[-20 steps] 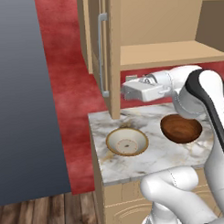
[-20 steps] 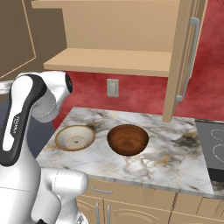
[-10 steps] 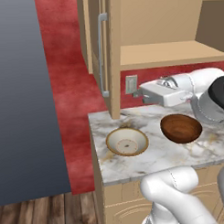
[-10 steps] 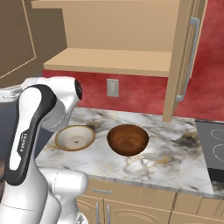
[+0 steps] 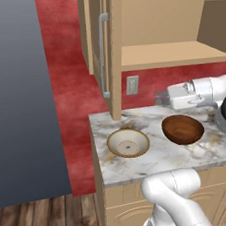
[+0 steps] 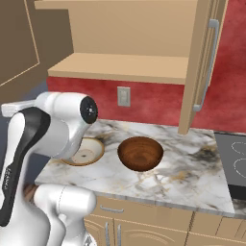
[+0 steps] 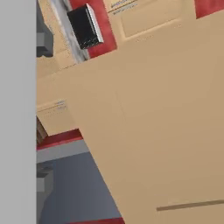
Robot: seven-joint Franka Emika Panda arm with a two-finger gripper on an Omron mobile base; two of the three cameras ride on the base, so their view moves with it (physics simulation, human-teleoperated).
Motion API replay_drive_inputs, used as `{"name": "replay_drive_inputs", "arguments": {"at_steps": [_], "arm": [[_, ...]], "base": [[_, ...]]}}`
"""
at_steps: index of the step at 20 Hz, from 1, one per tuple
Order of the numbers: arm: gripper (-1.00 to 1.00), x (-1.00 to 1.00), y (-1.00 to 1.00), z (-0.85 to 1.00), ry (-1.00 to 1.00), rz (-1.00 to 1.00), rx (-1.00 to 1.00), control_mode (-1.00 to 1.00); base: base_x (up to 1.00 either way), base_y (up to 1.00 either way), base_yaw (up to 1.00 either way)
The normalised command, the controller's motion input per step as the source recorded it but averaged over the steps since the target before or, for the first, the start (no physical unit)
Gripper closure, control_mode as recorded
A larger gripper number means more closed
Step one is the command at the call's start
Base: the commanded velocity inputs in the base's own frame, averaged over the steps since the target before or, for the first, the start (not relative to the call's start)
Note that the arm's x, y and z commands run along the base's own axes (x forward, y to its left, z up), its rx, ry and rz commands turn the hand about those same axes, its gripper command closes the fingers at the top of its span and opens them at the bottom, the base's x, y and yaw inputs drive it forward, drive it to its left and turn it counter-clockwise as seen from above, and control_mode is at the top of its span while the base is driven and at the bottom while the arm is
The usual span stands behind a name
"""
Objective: Open the cabinet. Pick the bowls from the counter and place them in the cabinet. Then close the cabinet.
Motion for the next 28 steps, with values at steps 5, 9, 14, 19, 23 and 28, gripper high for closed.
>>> {"name": "replay_drive_inputs", "arguments": {"at_steps": [5,9,14,19,23,28], "arm": [[-1.00,0.37,-0.35,-0.20,0.00,-0.23,-0.14,-1.00],[-1.00,0.26,-0.29,-0.18,0.00,-0.15,-0.10,-1.00],[-1.00,0.23,-0.18,-0.24,0.02,-0.15,-0.06,-1.00],[-1.00,0.32,-0.07,-0.28,0.05,-0.20,0.00,-1.00],[-1.00,0.33,-0.03,-0.20,0.10,-0.22,0.00,-1.00],[-1.00,0.30,-0.03,-0.12,0.14,-0.20,0.00,-1.00]], "base": [[0.00,0.00,0.00],[0.00,0.00,0.00],[0.00,0.00,0.00],[0.00,0.00,0.00],[0.00,0.00,0.00],[0.00,0.00,0.00]]}}
